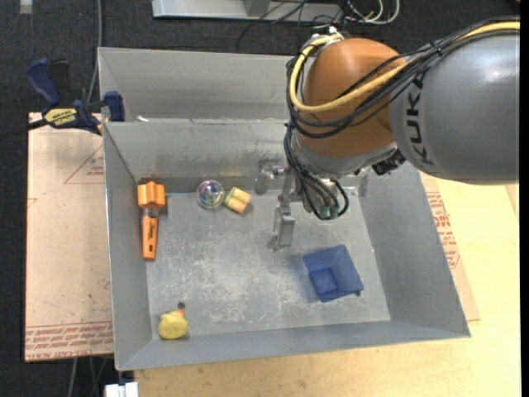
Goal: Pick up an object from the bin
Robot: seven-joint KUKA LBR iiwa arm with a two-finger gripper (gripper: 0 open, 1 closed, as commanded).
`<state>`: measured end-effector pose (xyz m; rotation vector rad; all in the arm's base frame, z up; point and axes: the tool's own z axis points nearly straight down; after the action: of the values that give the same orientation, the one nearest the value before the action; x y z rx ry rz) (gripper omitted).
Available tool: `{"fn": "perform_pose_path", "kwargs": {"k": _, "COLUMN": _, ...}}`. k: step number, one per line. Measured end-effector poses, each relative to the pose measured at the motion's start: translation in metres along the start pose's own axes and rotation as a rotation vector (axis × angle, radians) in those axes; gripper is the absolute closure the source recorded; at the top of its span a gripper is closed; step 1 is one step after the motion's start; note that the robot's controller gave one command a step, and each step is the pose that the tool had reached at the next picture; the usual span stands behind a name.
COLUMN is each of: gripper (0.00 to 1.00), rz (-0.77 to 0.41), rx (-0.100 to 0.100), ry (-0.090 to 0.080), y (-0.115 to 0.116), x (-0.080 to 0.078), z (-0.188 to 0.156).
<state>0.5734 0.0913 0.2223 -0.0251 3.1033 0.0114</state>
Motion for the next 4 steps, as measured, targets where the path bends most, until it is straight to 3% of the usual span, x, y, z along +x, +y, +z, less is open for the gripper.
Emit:
{"fn": "perform_pose_path", "kwargs": {"k": 1, "gripper": 0.0, "rz": -0.024, "rx": 0.003, "ry": -0.008, "y": -0.1, "x": 0.039, "z": -0.079}}
{"fn": "perform_pose_path", "kwargs": {"k": 2, "gripper": 0.0, "rz": -0.026, "rx": 0.005, "ry": -0.021, "y": -0.117, "x": 0.056, "z": -0.156}}
{"fn": "perform_pose_path", "kwargs": {"k": 3, "gripper": 0.0, "rz": -0.25, "rx": 0.008, "ry": -0.026, "y": -0.125, "x": 0.035, "z": -0.15}}
{"fn": "perform_pose_path", "kwargs": {"k": 4, "gripper": 0.0, "rz": -0.536, "rx": 0.01, "ry": -0.027, "y": -0.068, "x": 0.066, "z": -0.151}}
